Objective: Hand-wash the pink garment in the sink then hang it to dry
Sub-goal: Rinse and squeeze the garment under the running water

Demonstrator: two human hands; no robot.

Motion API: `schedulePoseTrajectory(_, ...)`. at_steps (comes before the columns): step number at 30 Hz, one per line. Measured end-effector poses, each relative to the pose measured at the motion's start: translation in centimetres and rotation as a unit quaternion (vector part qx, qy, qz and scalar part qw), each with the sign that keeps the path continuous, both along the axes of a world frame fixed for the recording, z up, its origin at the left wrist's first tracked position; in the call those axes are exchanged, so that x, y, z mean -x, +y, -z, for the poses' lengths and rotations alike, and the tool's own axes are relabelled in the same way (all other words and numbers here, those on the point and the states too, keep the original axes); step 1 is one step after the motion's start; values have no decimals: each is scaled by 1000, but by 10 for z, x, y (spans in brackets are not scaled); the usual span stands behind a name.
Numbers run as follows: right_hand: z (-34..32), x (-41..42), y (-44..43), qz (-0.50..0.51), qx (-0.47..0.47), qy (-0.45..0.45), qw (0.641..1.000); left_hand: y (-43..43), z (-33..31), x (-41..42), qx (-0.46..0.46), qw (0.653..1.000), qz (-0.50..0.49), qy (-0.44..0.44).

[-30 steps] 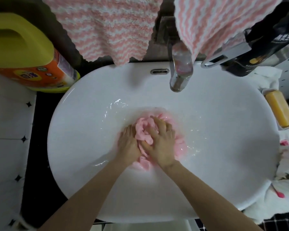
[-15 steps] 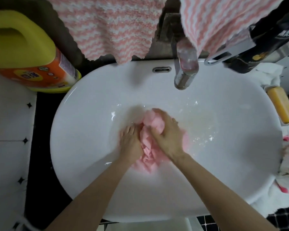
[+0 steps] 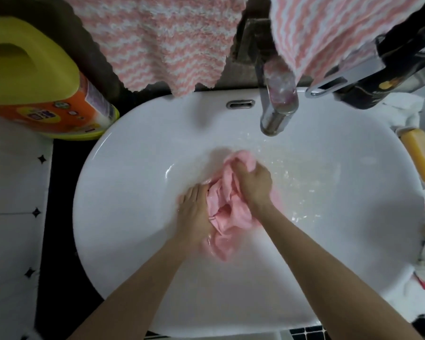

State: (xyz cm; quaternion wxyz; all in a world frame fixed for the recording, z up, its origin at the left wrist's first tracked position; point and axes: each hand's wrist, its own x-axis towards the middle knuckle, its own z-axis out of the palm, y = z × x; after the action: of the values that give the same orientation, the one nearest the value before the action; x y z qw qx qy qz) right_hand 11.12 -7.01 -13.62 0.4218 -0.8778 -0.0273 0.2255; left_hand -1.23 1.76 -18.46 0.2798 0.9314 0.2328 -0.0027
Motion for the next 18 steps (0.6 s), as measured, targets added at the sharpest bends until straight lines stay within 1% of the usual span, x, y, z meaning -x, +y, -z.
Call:
schedulePoseTrajectory(1,-7,9,-10,-25,-23,-45,998,0,2,0,10,1000,0,-2)
schedulePoseTrajectory(2,-11,23,-18,-78,-9,-103,992,0,3,0,17,1000,2,-6)
schedulePoseTrajectory(4,0,49,-24,-182,48,-209,960,2,4,0,16,999,16,-24)
schedulePoseTrajectory(5,12,60,-22,-208,90,-248,942,3,7,1,3,999,21,-37)
schedulePoseTrajectory(6,21,64,-16,-212,125,-267,932,3,8,1,-9,999,22,-47)
schedulePoseTrajectory(7,32,61,-10,-198,146,-273,930,2,9,1,-19,998,19,-53)
schedulePoseTrajectory(9,45,46,1,-159,154,-279,934,1,10,0,-34,998,7,-46)
schedulePoseTrajectory(11,49,30,7,-147,155,-278,937,-1,8,0,-41,999,-6,-30)
schedulePoseTrajectory(12,47,22,10,-146,169,-262,939,-2,7,0,-46,999,-1,-29)
schedulePoseTrajectory(14,29,7,22,-156,218,-168,949,-4,8,3,-70,997,9,-31)
schedulePoseTrajectory(15,26,-1,27,-139,229,-126,955,-4,8,4,-68,997,14,-12)
schedulePoseTrajectory(16,20,-10,28,-82,209,-78,971,-2,9,4,-60,998,19,7)
schedulePoseTrajectory(17,13,-16,27,-3,140,-12,990,-2,10,4,-51,998,18,18)
schedulePoseTrajectory(18,4,-17,22,56,43,44,997,-1,10,2,-45,999,10,17)
